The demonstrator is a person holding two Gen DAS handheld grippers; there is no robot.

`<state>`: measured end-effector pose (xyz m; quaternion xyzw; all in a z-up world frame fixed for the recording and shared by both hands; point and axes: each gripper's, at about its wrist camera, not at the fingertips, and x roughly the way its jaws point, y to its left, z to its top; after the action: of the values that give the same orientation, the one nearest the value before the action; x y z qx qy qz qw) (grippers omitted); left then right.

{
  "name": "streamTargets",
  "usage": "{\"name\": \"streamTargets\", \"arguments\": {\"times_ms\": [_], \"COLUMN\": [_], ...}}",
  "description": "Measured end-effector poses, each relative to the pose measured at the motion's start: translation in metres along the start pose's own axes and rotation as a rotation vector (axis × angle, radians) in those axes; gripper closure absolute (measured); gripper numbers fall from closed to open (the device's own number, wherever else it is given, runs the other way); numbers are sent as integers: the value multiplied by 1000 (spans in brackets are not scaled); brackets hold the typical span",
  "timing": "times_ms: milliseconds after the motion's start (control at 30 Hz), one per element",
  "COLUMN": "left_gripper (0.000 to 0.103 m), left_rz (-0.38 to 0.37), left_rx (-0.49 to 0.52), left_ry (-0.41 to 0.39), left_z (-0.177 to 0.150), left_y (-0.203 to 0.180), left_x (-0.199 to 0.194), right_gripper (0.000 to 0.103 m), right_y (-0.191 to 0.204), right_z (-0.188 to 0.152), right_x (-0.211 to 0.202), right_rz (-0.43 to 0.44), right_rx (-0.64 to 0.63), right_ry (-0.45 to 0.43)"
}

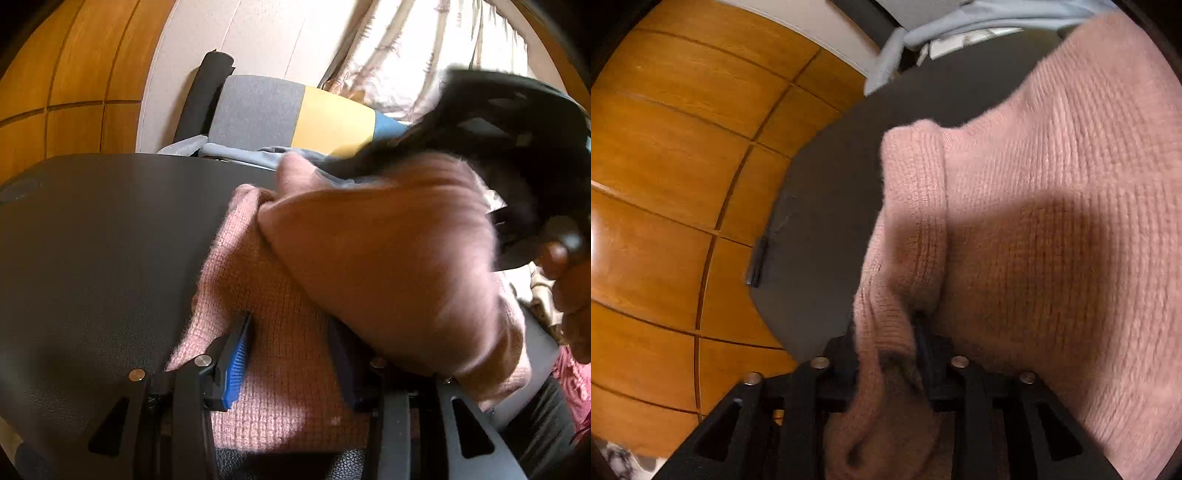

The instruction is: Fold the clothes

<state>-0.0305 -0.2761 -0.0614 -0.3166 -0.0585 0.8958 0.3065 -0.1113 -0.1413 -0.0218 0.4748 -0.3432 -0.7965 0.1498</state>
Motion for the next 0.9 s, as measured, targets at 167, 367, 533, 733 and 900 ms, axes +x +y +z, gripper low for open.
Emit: {"name": "streamTargets", "arguments": {"times_ms": [167,367,533,733,900], "left_gripper": [62,60,52,52,47], "left_rz": [-96,-223,-276,-277,-307], "left_rx": [-199,-483,-489,-575,-665], "left_ry": [-27,-27,26,36,-106], "left_z": [3,-8,-1,-11,-15], "left_y": [26,62,59,73,90], "left_x": [-19,-47,-47,-53,-81], "right_gripper": [50,62,65,78,77], "right_y": [0,-21,14,45,26], "right_z": [-22,-34,-38,-45,-46], "right_x": [-68,-72,-14,46,37], "right_rz": [133,-68,-121,-166,-87], "right_rx": [-85,-130,-329,-562,-441], "right_ry": [-160,-188,-100,10,-4]}}
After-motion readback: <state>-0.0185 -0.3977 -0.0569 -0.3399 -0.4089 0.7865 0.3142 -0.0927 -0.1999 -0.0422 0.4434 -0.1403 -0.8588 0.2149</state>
